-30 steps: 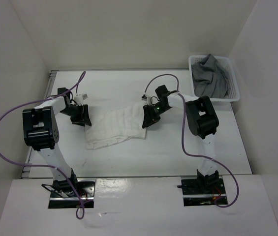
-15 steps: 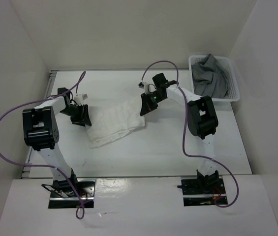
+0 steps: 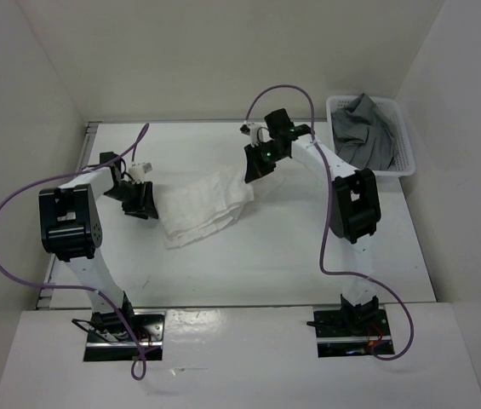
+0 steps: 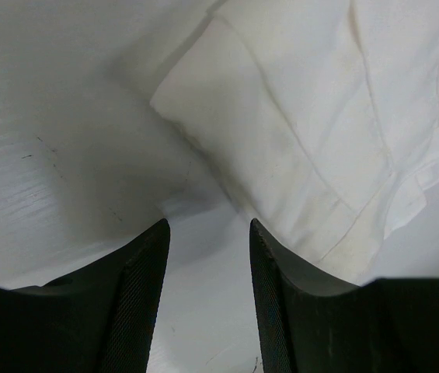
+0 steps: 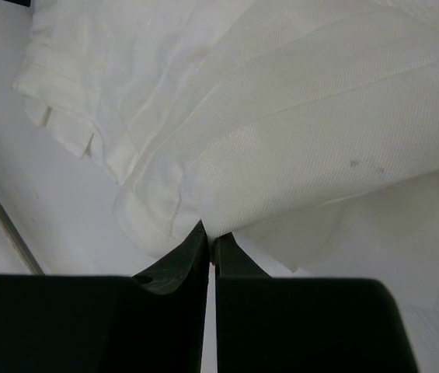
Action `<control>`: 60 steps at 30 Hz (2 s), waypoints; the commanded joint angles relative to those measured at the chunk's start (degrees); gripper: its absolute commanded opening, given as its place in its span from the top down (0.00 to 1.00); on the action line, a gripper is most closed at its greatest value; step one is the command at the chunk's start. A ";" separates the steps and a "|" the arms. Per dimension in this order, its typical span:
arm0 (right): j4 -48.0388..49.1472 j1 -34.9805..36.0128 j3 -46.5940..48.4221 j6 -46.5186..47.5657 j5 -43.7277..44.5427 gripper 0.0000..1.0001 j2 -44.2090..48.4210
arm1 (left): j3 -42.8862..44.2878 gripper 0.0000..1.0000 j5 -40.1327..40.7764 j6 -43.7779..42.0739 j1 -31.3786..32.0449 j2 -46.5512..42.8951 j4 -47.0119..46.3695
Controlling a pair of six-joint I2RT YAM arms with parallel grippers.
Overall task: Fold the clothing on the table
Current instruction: Fold the skirt
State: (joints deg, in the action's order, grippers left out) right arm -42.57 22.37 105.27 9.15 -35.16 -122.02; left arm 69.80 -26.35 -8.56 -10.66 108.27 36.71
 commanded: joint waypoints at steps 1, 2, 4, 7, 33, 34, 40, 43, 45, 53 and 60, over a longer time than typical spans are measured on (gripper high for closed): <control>-1.72 0.39 4.23 1.75 2.73 0.95 -0.32 | -0.45 0.46 2.18 -2.43 -0.16 0.28 1.61; -1.73 0.39 4.76 1.75 3.25 0.95 -0.33 | -0.45 0.46 2.18 -2.43 -0.16 0.28 1.61; -1.73 0.39 4.77 1.75 3.77 0.95 -1.03 | -0.45 0.46 2.18 -2.43 -0.16 0.28 1.61; -3.13 0.39 5.29 2.36 3.78 0.90 -2.17 | -0.45 0.46 2.18 -2.43 -0.16 -0.25 1.61; -1.91 0.39 11.61 2.37 18.36 0.94 2.57 | -1.51 0.46 1.65 -3.48 -0.16 -1.92 2.67; -1.91 0.39 13.19 3.15 18.98 0.95 2.57 | -1.51 0.46 1.65 -3.48 -0.16 -1.92 2.67; -3.66 0.39 18.92 3.16 23.64 0.71 -0.41 | -1.51 0.46 1.13 -3.48 -0.16 -2.45 2.67; -3.66 0.39 16.90 3.86 26.62 0.68 -2.00 | -1.51 0.46 1.12 -3.48 -0.16 -2.45 2.67; -1.66 0.39 13.06 3.86 27.24 0.63 -2.52 | -1.51 0.46 1.12 -3.48 -0.16 -2.45 3.19; 2.76 -0.22 5.20 5.18 28.49 0.67 0.73 | -0.98 0.46 0.60 -4.01 -0.16 -1.39 3.19; 5.73 -1.45 -6.03 4.12 23.99 0.67 2.83 | -0.98 0.46 0.07 -4.53 -0.16 -1.39 3.72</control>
State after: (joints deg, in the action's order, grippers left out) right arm -40.40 21.80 103.09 13.37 -9.80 -123.24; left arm 69.21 -25.63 -10.76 -10.66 107.35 39.05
